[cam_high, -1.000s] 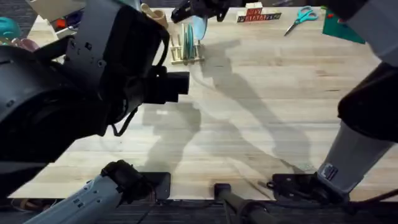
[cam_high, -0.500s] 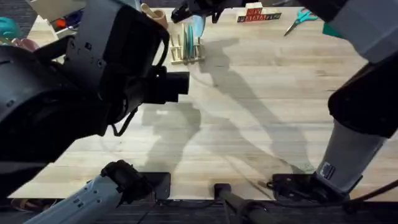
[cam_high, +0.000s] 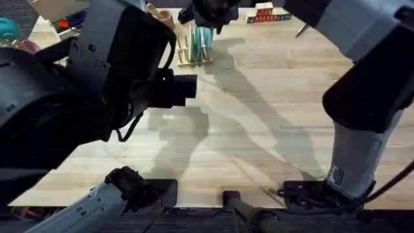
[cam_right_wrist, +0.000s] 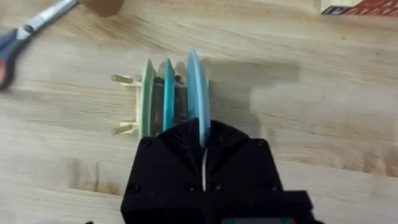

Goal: Pick up the plates from the table one by one and place each into a slot on the dish rack.

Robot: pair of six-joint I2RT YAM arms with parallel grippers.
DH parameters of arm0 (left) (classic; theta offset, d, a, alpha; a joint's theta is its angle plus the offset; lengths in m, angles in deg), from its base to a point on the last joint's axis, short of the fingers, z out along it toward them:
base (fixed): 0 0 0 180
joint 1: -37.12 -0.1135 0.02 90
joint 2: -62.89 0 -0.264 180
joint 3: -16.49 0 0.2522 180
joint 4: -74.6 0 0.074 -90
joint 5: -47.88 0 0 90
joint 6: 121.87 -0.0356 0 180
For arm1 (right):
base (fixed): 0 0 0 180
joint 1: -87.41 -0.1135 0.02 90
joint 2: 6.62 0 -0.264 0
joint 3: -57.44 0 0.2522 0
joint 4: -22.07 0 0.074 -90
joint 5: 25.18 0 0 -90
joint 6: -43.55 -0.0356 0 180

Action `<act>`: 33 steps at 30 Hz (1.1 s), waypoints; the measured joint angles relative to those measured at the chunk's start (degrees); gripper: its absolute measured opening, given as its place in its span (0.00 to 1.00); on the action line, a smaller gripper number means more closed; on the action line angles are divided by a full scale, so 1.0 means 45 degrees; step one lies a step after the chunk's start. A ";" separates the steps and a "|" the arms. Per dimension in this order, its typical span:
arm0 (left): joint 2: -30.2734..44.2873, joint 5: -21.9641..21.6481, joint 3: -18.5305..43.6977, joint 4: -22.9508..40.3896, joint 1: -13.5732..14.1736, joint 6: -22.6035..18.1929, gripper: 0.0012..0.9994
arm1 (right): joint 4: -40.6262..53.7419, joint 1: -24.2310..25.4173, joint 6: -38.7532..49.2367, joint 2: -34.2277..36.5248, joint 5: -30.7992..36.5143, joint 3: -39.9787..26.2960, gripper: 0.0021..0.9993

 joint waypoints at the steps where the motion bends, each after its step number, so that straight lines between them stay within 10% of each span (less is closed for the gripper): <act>1: 0.0000 0.0000 0.0000 0.0000 0.0000 0.0000 0.99 | 0.0000 0.0000 -0.0037 0.0049 -0.0001 0.0000 0.03; 33: 0.0000 0.0000 0.0000 0.0000 0.0000 0.0000 0.99 | 0.0238 0.0000 -0.0384 0.0219 -0.0248 -0.0024 0.03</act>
